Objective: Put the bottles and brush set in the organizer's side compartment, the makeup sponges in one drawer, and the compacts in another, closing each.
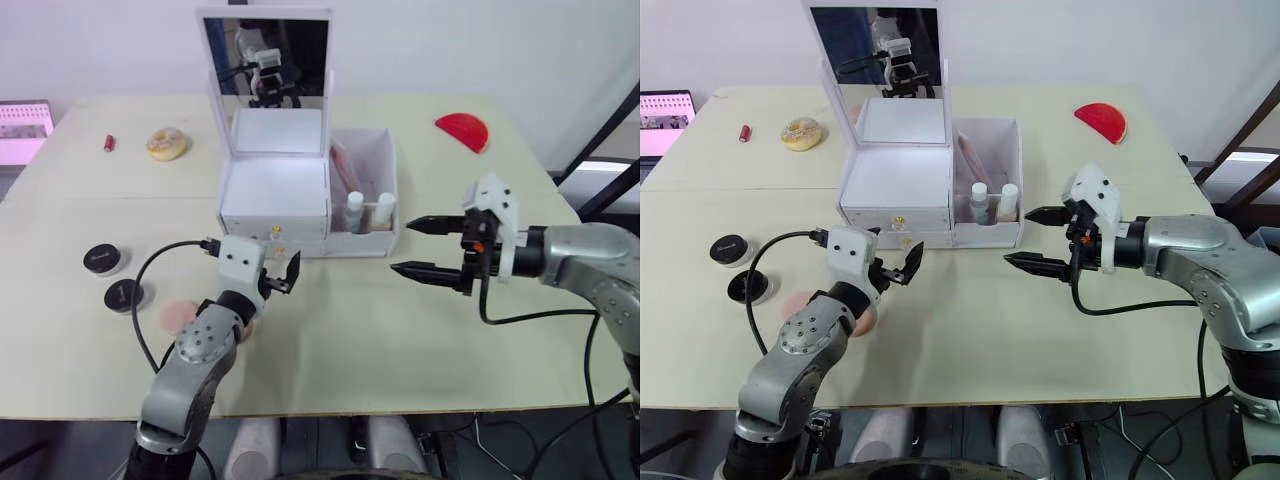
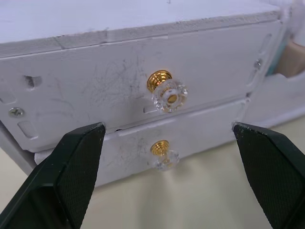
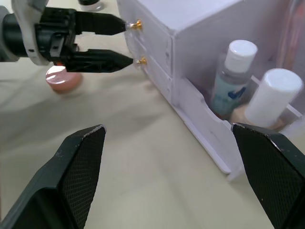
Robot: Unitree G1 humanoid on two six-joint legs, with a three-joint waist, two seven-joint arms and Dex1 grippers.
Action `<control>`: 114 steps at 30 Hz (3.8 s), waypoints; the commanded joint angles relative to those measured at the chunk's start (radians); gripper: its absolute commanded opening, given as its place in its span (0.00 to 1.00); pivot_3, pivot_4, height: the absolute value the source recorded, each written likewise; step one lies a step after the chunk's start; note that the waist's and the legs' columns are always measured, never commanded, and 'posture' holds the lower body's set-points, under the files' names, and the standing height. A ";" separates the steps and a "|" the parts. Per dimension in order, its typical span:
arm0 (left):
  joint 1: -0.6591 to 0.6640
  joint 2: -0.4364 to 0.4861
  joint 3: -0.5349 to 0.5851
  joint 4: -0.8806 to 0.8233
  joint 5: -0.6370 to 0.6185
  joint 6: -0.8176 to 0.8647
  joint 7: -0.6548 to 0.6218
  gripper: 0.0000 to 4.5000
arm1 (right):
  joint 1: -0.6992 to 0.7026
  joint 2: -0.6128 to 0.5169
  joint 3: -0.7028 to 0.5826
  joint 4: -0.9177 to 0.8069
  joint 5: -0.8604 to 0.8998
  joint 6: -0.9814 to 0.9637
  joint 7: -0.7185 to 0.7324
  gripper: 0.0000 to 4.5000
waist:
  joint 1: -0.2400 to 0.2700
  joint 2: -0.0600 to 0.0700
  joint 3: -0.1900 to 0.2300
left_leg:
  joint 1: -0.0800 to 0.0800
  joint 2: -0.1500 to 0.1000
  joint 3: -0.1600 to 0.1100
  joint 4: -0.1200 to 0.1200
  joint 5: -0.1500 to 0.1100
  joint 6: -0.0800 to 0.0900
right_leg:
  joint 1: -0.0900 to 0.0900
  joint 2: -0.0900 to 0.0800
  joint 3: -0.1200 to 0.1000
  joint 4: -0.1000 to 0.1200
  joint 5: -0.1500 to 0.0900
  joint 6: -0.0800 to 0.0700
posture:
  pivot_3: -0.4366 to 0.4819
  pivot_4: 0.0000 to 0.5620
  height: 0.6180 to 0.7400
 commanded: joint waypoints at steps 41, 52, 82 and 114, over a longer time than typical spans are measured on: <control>0.003 -0.129 -0.047 0.011 0.135 -0.177 0.024 0.05 | -0.124 0.079 0.037 0.033 -0.051 0.010 0.055 1.00 | -0.002 0.000 0.000 | 0.000 0.000 0.000 0.000 0.000 0.000 | 0.000 0.000 0.000 -0.001 -0.002 0.003 | 0.48 0.27 1.00; 0.176 0.007 -0.025 -0.219 0.088 -0.117 -0.090 0.05 | -0.130 0.092 0.052 0.049 -0.059 -0.005 0.063 1.00 | -0.003 0.001 0.001 | -0.004 0.000 0.000 -0.001 -0.001 0.001 | -0.003 0.000 0.000 -0.001 -0.001 0.001 | 0.48 0.27 1.00; 0.409 0.180 0.175 -0.398 -0.365 0.000 -0.251 0.05 | -0.194 0.128 0.087 0.134 -0.140 -0.068 0.120 1.00 | -0.001 0.002 0.001 | -0.011 -0.001 -0.001 0.001 -0.001 0.001 | -0.008 0.000 0.000 -0.002 0.000 0.000 | 0.48 0.27 1.00; 0.827 0.668 1.311 0.377 -0.734 -0.164 -0.827 0.98 | 0.232 -0.090 -0.328 0.153 -0.098 -0.136 0.278 1.00 | -0.004 0.006 0.001 | -0.014 0.000 0.002 0.000 -0.001 0.000 | -0.015 -0.001 -0.002 -0.012 -0.002 0.003 | 0.48 0.27 1.00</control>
